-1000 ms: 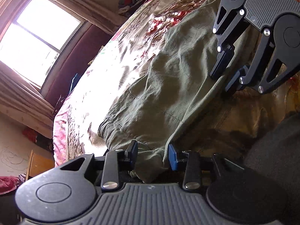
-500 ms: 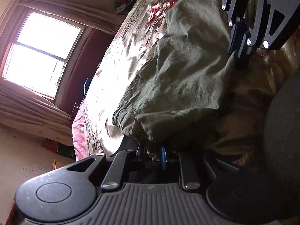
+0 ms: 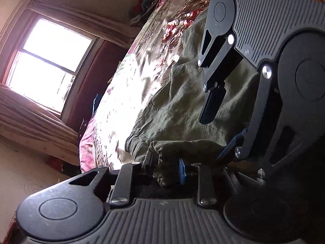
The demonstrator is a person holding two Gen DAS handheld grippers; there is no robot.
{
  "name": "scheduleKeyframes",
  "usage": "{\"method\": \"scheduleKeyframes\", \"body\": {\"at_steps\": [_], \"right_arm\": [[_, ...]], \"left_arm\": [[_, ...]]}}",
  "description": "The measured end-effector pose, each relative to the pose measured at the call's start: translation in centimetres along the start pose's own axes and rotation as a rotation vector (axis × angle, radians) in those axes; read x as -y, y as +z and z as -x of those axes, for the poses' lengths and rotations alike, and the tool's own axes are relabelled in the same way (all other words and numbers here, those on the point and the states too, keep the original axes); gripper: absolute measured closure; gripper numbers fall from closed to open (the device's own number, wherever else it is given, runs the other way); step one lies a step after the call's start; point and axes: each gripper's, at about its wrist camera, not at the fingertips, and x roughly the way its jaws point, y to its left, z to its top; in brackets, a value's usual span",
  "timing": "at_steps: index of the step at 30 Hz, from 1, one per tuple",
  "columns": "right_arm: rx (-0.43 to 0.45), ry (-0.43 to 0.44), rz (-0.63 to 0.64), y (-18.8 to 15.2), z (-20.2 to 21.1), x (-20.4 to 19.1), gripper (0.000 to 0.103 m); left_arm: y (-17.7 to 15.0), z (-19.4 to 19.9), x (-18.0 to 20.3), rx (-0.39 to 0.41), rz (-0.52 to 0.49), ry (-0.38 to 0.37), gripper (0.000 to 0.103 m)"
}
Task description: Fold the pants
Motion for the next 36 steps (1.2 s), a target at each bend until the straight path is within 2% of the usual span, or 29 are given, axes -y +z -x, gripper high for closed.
{"method": "scheduleKeyframes", "body": {"at_steps": [2,3,6,9,11,13,15,17,20,22,24,25,27,29,30,32,36], "right_arm": [[-0.002,-0.043,-0.002,0.9,-1.1,0.0,0.079],[-0.007,-0.049,-0.034,1.3,-1.3,0.5,0.102],[0.027,-0.026,-0.130,2.7,-0.4,1.8,0.102],[0.098,-0.046,-0.136,4.0,0.9,1.0,0.102],[0.113,-0.050,-0.123,4.5,0.5,0.2,0.102],[0.049,-0.037,-0.105,4.3,-1.6,-0.7,0.102],[-0.025,-0.017,-0.074,3.2,-3.0,-1.5,0.100],[-0.063,-0.033,-0.032,2.3,-3.3,-1.9,0.099],[-0.062,-0.022,-0.026,1.8,-2.6,-1.4,0.099],[-0.046,-0.001,-0.047,1.9,-2.3,-0.8,0.092],[-0.041,0.034,-0.128,1.8,-1.6,0.3,0.090],[-0.049,0.034,-0.165,1.6,-1.3,0.8,0.090],[-0.086,-0.020,-0.246,0.3,0.3,2.5,0.088],[-0.082,-0.052,-0.329,-1.7,2.6,4.5,0.088],[-0.089,-0.081,-0.411,-3.2,4.3,6.2,0.088],[-0.090,-0.145,-0.525,-5.4,7.0,8.7,0.088],[-0.051,-0.365,-0.776,-11.2,14.3,14.5,0.088]], "left_arm": [[-0.1,0.0,-0.6,0.018,-0.008,0.021,0.061],[-0.2,-0.1,-1.0,0.025,-0.007,0.027,0.061],[-0.6,0.4,-2.1,0.068,0.018,0.057,0.062],[-1.0,0.9,-2.7,0.095,0.066,0.079,0.062],[-1.6,0.7,-2.7,0.074,0.095,0.078,0.062],[-2.5,0.2,-2.1,0.039,0.082,0.055,0.062],[-3.3,0.3,-1.5,0.008,0.040,0.063,0.062],[-3.5,0.9,-1.8,0.002,0.078,0.043,0.062],[-2.4,1.7,-2.8,0.042,0.173,0.036,0.062],[-1.1,1.9,-3.2,0.092,0.230,0.022,0.062],[-0.2,1.2,-3.5,0.115,0.273,-0.027,0.062],[0.1,0.4,-3.4,0.099,0.291,-0.069,0.062],[0.2,-1.1,-2.4,0.037,0.257,-0.118,0.062],[0.2,-2.6,-1.0,-0.057,0.208,-0.178,0.062],[0.1,-2.8,-0.4,-0.075,0.196,-0.188,0.062],[1.0,-2.2,0.1,-0.068,0.192,-0.186,0.062],[4.6,-0.6,0.2,0.007,0.245,-0.205,0.062]]}}
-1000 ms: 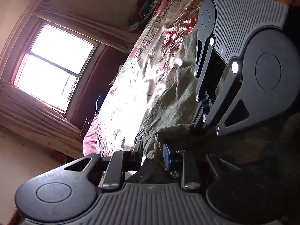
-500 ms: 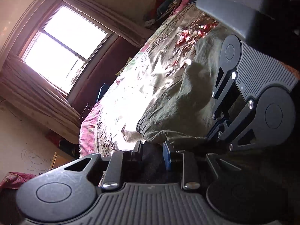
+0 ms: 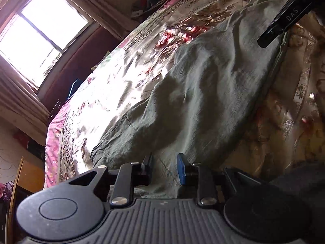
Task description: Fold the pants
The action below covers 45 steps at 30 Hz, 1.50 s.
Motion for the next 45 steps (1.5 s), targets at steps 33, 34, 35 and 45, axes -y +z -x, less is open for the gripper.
{"method": "scheduleKeyframes", "body": {"at_steps": [33,34,35,45], "right_arm": [[0.183,-0.064,-0.902,-4.7,6.8,26.0,0.081],[0.193,-0.063,-0.903,-4.5,6.6,26.0,0.079],[0.199,-0.062,-0.904,-4.4,6.4,26.0,0.079],[0.270,-0.055,-0.884,-4.7,9.3,25.6,0.100]], "left_arm": [[16.2,-4.0,13.7,0.193,0.060,-0.419,0.059],[16.2,-4.1,13.7,0.194,0.062,-0.421,0.059],[16.4,-4.3,13.8,0.193,0.062,-0.428,0.059],[16.5,-4.7,14.3,0.200,0.046,-0.441,0.059]]}}
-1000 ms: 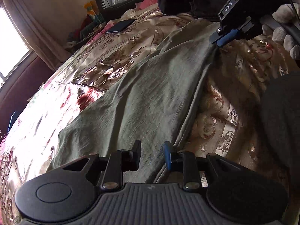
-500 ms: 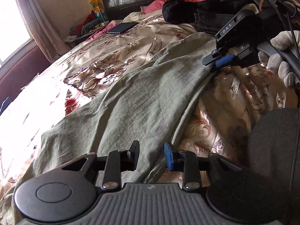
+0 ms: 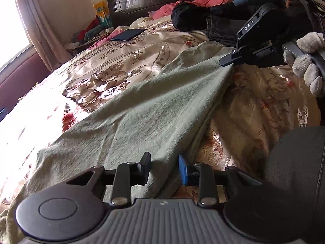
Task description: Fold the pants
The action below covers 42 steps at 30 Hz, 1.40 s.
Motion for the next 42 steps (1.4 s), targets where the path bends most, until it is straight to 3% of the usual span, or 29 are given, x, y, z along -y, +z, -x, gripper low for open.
{"method": "scheduleKeyframes", "body": {"at_steps": [3,5,10,12,16,21,26,27,29,33,35,36,37,39,42], "right_arm": [[-0.054,-0.049,-0.009,-0.2,-1.6,0.9,0.094],[-0.072,-0.027,-0.030,-0.3,-2.0,1.0,0.093],[0.018,0.009,-0.114,0.0,0.1,2.3,0.078],[0.081,-0.038,-0.136,0.2,1.3,3.3,0.073],[0.130,-0.062,-0.216,0.9,1.6,5.4,0.072],[0.201,-0.035,-0.204,2.1,-0.9,5.9,0.070],[0.263,0.040,-0.262,3.4,-3.9,7.1,0.073],[0.252,0.050,-0.271,3.9,-4.5,7.0,0.076],[0.231,0.051,-0.245,4.8,-4.9,6.1,0.095],[0.352,0.093,0.024,5.9,-2.0,0.4,0.098],[0.400,0.110,0.100,5.7,-1.1,-1.1,0.097],[0.403,0.082,0.137,5.5,-1.2,-1.2,0.093],[0.380,0.057,0.155,5.6,-1.9,-1.0,0.077],[0.271,-0.016,0.085,6.0,-4.3,0.9,0.058],[0.242,0.001,-0.054,6.6,-5.7,3.5,0.058]], "left_arm": [[-0.3,-0.7,0.1,-0.022,0.005,0.000,0.059],[-0.2,-0.6,0.0,-0.026,0.010,-0.004,0.059],[-0.8,-0.1,-0.3,-0.037,-0.007,-0.011,0.059],[-1.1,0.0,-0.5,-0.040,0.016,-0.011,0.059],[-1.3,0.0,-0.4,-0.038,0.035,0.000,0.058],[-1.1,-0.1,-0.3,-0.047,0.027,0.004,0.058],[-0.9,-0.5,-0.3,-0.054,0.025,0.003,0.058],[-0.8,-0.5,-0.3,-0.056,0.020,0.003,0.058],[-0.7,-0.4,-0.3,-0.056,0.008,0.003,0.058],[-0.7,-0.1,-0.2,-0.039,0.010,0.008,0.058],[-0.9,-0.3,-0.2,-0.043,0.020,0.012,0.058],[-1.0,-0.4,-0.2,-0.044,0.026,0.013,0.058],[-1.0,-0.5,-0.2,-0.046,0.030,0.013,0.058],[-1.0,-0.5,-0.3,-0.048,0.036,0.010,0.058],[-0.9,-0.5,-0.4,-0.053,0.026,0.006,0.057]]}}
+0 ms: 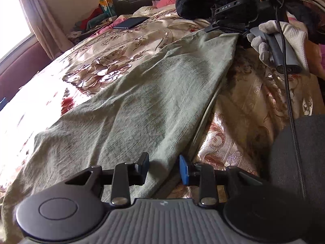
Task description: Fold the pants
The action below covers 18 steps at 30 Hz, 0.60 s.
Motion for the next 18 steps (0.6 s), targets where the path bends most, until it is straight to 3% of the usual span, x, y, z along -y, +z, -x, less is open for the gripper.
{"method": "scheduleKeyframes", "body": {"at_steps": [2,3,4,5,6,10,12,15,16,18], "right_arm": [[0.026,0.009,-0.016,0.6,-0.3,0.4,0.058],[0.027,0.016,-0.018,1.2,-0.4,0.3,0.063],[0.032,0.008,-0.006,1.6,0.0,0.0,0.084],[0.042,0.002,0.014,1.9,0.3,-0.5,0.096],[0.071,0.002,0.060,1.9,1.6,-1.5,0.098],[0.194,-0.008,0.246,1.4,6.3,-3.8,0.098],[0.206,-0.058,0.312,0.6,7.5,-4.2,0.098],[0.117,-0.147,0.296,-0.2,7.2,-2.1,0.092],[0.051,-0.205,0.252,-0.1,6.6,-0.7,0.087],[-0.014,-0.217,0.152,0.0,6.8,1.5,0.084]], "left_arm": [[0.2,-0.1,0.0,-0.006,-0.008,-0.002,0.057],[0.3,-0.2,-0.1,-0.007,-0.009,-0.002,0.057],[0.4,-0.3,-0.1,-0.007,-0.011,-0.001,0.057],[0.5,-0.3,0.0,-0.005,-0.014,0.000,0.057],[0.6,-0.2,0.1,0.000,-0.018,0.003,0.057],[0.3,0.1,0.9,0.017,-0.053,0.011,0.057],[0.3,0.1,1.2,0.018,-0.075,0.019,0.057],[0.4,0.2,1.1,0.008,-0.081,0.012,0.057],[0.4,0.3,1.1,0.005,-0.082,0.009,0.057],[0.4,0.4,1.0,-0.002,-0.093,0.007,0.057]]}}
